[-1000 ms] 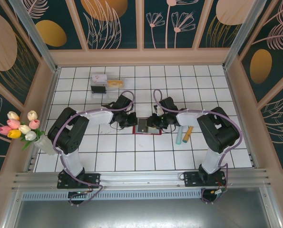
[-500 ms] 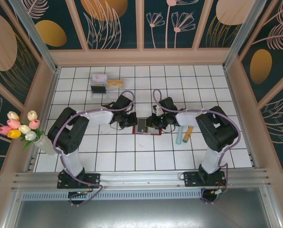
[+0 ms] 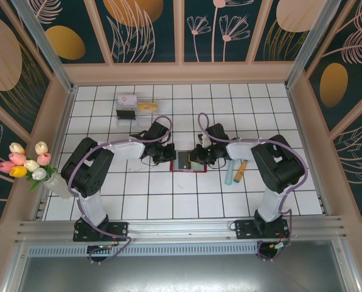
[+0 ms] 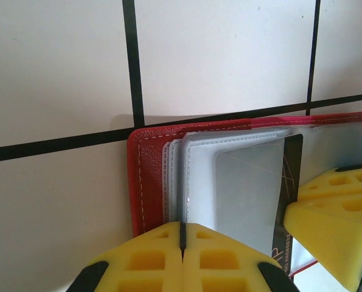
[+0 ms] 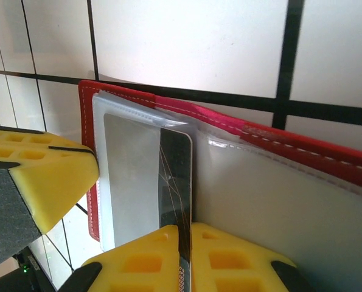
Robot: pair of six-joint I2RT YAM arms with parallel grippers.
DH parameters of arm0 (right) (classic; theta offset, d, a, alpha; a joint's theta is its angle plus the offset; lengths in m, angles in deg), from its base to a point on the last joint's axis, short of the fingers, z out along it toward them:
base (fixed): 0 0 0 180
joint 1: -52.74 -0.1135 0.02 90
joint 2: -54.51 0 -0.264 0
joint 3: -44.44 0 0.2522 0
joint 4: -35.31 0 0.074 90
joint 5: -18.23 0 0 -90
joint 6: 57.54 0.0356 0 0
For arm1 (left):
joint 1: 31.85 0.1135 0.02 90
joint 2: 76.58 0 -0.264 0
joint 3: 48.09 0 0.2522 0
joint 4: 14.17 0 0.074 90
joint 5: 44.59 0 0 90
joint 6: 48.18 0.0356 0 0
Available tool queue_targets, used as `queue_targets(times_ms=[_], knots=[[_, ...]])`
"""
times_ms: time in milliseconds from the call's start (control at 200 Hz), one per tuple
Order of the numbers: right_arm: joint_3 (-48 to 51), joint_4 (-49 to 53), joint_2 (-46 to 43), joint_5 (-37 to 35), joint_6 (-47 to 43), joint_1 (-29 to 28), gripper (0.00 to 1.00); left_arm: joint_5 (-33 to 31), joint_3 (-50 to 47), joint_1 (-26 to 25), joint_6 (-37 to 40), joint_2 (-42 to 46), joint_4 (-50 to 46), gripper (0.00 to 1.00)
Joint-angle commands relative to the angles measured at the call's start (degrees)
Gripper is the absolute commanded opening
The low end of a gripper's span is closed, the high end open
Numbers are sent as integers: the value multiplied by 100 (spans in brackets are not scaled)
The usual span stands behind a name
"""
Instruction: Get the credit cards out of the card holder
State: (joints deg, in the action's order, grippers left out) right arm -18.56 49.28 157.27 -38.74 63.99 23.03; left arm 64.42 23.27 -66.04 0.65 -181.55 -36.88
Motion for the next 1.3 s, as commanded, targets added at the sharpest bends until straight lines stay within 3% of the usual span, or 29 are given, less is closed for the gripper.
queue_targets(times_ms=[0,245,390,515,726,881,1086,1296], knots=[[-2,533,-122,-324,-243,154,13,-279,-299,9,-151,-46,-74,1],[37,444,-209,-180,-216,175,13,-308,-219,2,-193,226,-32,3],[19,353,-179,-121,-140,176,13,139,-43,5,-142,569,228,13],[3,328,-154,-97,-121,170,13,436,-107,9,-330,767,597,15],[8,262,-144,-44,-77,177,16,821,-155,-18,-400,714,839,5],[43,213,-146,-34,-42,176,18,946,-29,-145,-452,202,852,1],[80,146,-124,1,-4,175,20,1011,8,-199,-468,-147,794,0],[156,-4,-81,159,69,177,23,661,-11,-206,-351,-282,444,0]])
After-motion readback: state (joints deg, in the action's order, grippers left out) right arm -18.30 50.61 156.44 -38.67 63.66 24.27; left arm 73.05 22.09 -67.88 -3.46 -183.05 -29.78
